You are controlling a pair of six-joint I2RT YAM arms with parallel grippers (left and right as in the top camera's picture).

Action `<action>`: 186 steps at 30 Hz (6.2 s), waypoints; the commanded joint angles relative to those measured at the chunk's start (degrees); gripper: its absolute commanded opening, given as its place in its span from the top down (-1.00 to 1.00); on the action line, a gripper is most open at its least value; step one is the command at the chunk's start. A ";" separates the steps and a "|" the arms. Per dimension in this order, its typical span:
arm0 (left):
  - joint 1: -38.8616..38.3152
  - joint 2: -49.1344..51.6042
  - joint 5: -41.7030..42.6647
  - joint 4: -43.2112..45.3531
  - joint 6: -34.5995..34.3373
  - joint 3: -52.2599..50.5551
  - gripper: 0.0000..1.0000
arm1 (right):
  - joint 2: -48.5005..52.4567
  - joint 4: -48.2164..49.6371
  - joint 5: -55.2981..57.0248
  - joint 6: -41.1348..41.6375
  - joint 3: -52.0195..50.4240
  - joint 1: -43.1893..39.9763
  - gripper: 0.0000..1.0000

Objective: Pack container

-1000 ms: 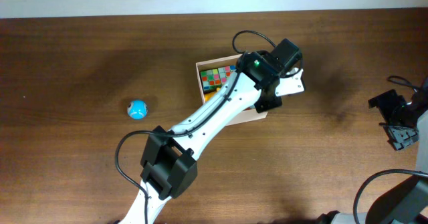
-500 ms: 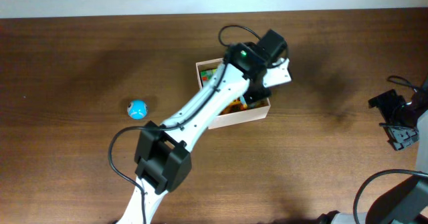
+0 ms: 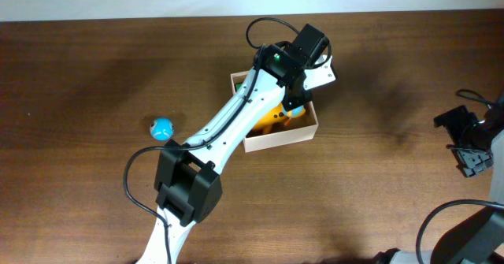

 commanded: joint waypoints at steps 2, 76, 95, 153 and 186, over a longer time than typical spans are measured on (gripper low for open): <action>0.26 0.31 -6.05 1.81 1.11 1.55 0.96 | 0.09 0.04 -0.07 -0.11 -0.15 0.04 -0.98; -4.87 0.28 -17.66 0.66 6.08 6.69 0.96 | 0.09 0.04 -0.07 -0.13 -0.15 0.04 -0.98; -5.55 0.28 -9.07 -5.42 5.84 6.69 0.96 | 0.09 0.04 -0.07 -0.13 -0.15 0.04 -0.98; 5.81 6.29 -4.09 10.67 1.46 6.54 -0.50 | 0.09 0.04 -0.07 -0.11 -0.15 0.04 -0.98; 0.11 8.92 -1.64 -0.44 -0.22 6.47 -0.51 | 0.09 0.04 -0.07 -0.13 -0.15 0.04 -0.98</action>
